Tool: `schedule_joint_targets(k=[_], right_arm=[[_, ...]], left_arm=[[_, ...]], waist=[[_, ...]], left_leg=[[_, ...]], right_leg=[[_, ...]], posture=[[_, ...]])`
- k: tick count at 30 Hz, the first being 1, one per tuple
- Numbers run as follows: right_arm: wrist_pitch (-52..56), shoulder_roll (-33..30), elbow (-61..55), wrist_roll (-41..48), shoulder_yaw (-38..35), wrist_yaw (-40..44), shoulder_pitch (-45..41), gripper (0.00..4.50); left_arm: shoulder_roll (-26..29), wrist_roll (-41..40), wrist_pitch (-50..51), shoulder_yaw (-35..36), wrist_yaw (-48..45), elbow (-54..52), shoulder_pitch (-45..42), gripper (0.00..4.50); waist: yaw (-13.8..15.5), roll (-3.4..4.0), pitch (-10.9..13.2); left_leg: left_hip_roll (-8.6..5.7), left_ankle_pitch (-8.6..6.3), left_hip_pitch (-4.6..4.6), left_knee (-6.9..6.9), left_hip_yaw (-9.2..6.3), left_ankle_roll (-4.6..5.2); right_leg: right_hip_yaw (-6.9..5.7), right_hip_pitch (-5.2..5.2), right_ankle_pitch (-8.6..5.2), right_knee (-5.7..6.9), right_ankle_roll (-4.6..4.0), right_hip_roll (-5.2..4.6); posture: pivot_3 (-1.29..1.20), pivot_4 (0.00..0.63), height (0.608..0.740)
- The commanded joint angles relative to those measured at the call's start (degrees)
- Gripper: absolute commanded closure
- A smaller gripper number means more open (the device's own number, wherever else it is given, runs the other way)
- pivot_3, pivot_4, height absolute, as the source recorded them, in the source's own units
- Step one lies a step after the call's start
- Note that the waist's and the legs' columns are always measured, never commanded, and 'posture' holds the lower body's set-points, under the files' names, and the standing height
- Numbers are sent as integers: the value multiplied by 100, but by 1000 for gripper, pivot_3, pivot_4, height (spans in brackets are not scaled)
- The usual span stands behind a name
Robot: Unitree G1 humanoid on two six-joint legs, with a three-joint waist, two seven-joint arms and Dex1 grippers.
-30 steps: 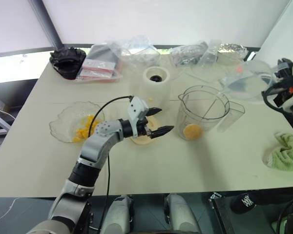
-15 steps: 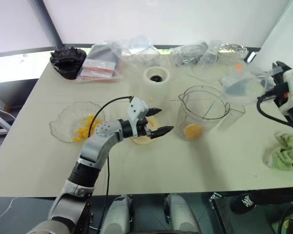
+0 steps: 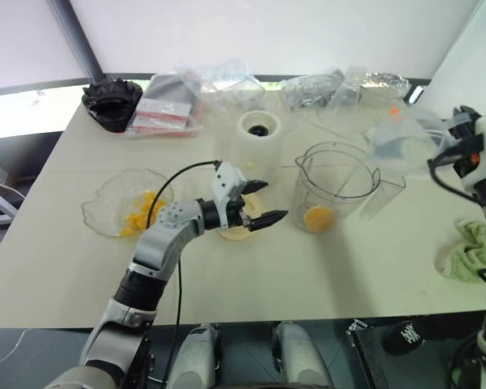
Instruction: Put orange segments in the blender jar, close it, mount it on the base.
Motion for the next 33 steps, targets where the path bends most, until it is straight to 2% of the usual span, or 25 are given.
schedule_joint_targets(k=[1,7,12,18,21,25,33], right_arm=[[805,179,-357,507,-530,-393,-467,4465],[1665,655,-178,937,-1216,-1156,-1087,4465],[1336,889,437,850,-1327,-1463,-1019,4465],[-101,1156,2001,644,-1306,-1612,-905,4465],[-1198,1290,3465,811,-1583,-1626,-1091,4465],[-2366,1102,4952,728,-1525,-1540,-1249,4465],[-3789,722,6849,691,-1339,-1672,-1657,4465]], left_arm=[[7,14,-125,25,-44,-82,-57,0],[18,36,-106,26,-72,-99,-63,0],[70,26,-36,53,-65,-169,-56,0],[150,-47,62,98,-71,-321,-27,0],[209,10,-125,106,-98,-402,7,0],[258,-57,-126,157,-69,-579,149,0],[297,-49,-54,211,67,-822,341,0]], waist=[[0,0,0],[4,2,-1],[-9,2,-1],[-36,3,-2],[-45,3,-2],[-55,7,-2],[-92,8,-1]], left_leg=[[0,0,0,0,-2,0],[1,0,0,-2,-2,0],[0,0,-1,-2,2,0],[0,0,1,-2,12,0],[0,0,4,-3,14,1],[0,0,7,-6,15,1],[-1,1,12,-10,19,1]], right_leg=[[-1,0,0,0,0,0],[-1,-2,0,2,0,0],[-1,-1,0,1,0,-1],[-1,0,0,3,1,1],[0,2,1,3,1,3],[2,3,1,4,2,4],[8,3,1,4,2,6]], posture=[[0,150,740],[0,150,740],[0,150,740],[0,150,740],[0,150,740],[0,150,740],[0,150,740]])
